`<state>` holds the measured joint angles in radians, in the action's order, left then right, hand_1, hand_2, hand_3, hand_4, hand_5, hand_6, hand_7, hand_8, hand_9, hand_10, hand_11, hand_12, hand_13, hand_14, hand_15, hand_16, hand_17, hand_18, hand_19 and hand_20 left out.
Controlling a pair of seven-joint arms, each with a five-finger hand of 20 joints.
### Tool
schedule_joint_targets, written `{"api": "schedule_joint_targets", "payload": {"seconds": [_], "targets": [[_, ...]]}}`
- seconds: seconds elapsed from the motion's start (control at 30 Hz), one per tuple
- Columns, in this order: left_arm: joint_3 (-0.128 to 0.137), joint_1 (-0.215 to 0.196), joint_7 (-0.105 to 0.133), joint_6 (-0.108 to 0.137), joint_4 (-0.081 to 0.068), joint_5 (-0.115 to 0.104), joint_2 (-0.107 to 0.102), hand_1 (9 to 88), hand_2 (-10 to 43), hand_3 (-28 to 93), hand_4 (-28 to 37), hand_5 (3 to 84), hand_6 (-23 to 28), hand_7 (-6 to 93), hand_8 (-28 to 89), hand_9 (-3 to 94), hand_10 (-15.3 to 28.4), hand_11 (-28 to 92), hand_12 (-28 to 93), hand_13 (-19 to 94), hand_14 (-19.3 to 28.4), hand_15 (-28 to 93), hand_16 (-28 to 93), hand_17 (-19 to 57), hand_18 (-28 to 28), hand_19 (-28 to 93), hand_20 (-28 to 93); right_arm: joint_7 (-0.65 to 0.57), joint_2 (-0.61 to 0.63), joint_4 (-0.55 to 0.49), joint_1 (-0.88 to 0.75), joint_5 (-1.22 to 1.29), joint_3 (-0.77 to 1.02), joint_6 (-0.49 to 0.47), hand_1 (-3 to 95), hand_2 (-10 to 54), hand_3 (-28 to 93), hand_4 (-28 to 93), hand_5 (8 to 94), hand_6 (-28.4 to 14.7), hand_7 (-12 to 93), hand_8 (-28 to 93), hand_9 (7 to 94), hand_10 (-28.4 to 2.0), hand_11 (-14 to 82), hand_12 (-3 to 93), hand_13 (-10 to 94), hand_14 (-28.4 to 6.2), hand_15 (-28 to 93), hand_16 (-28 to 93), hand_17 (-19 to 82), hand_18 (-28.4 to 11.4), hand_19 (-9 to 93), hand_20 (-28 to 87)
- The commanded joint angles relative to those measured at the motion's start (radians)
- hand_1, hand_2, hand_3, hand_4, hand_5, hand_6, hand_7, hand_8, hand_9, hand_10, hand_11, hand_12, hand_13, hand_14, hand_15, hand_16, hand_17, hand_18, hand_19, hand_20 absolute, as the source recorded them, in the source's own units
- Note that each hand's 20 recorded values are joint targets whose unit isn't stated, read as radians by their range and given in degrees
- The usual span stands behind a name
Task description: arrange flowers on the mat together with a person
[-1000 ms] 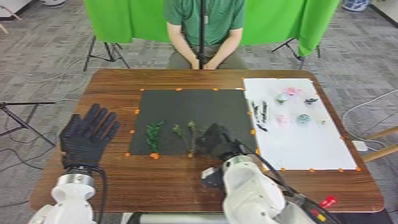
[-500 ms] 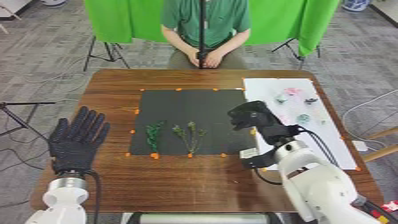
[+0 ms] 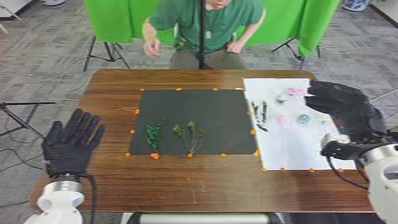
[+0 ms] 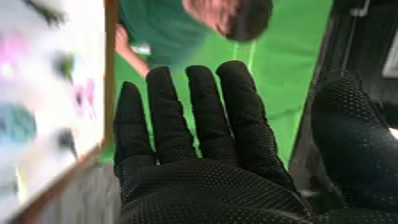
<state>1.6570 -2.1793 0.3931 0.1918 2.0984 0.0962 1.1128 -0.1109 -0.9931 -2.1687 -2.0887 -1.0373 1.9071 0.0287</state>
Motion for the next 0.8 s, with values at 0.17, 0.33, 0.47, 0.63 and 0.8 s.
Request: {"api": "schedule_joint_targets", "payload": {"seconds": [0.17,0.33,0.47,0.63,0.8], "targets": [[0.049,-0.055,0.043,0.022,0.016,0.011,0.001,27.9,13.2,76,-28.3,49.6,9.0,14.6,-10,42.4,13.9,21,8,32,14.6,28,-7,-6.5,15.4,39,10,0.050,-0.031,-0.015,-0.089,-0.022,-0.002,0.038,17.7,9.1,81,-24,45.8,-3.8,15,-11,45.3,-13.8,5.6,15.8,36,-16.8,10,25,9,-20.0,33,14],[0.050,-0.064,0.043,0.028,0.021,0.005,0.002,27.9,13.2,76,-28.3,49.8,9.1,14.8,-10,42.6,14.0,21,8,32,14.5,29,-7,-6.5,15.4,39,10,0.041,-0.043,-0.015,-0.094,-0.041,0.009,-0.006,17.9,9.1,82,-24,43.6,-3.6,15,-11,43.7,-13.6,5.1,15.7,35,-16.6,10,25,9,-19.9,32,14],[0.045,-0.063,0.040,0.023,0.020,0.005,0.003,28.0,13.3,76,-28.3,49.8,9.0,14.8,-10,42.7,14.0,21,8,32,14.6,29,-7,-6.5,15.4,39,10,0.039,-0.045,-0.020,-0.105,-0.036,0.016,0.006,18.2,9.1,82,-24,43.9,-3.6,16,-11,43.7,-13.6,5.1,15.6,35,-16.6,10,25,9,-19.9,32,14],[0.039,-0.061,0.039,0.022,0.019,0.001,0.000,28.0,13.3,76,-28.3,49.8,9.1,14.7,-10,42.7,13.9,21,8,32,14.6,29,-7,-6.5,15.4,39,10,0.035,-0.053,-0.020,-0.101,-0.041,0.019,-0.006,18.3,9.0,82,-24,44.4,-3.4,16,-11,44.0,-13.6,5.2,15.6,36,-16.7,10,25,9,-19.9,32,14],[0.042,-0.062,0.037,0.026,0.021,0.006,0.004,27.9,13.3,76,-28.3,49.8,9.1,14.6,-10,42.7,13.9,21,8,32,14.6,29,-7,-6.5,15.4,39,10,0.037,-0.050,-0.019,-0.101,-0.038,0.009,0.001,18.4,9.1,82,-24,44.6,-3.3,16,-11,44.3,-13.4,5.4,15.6,36,-16.7,10,25,9,-19.9,32,14]]}}
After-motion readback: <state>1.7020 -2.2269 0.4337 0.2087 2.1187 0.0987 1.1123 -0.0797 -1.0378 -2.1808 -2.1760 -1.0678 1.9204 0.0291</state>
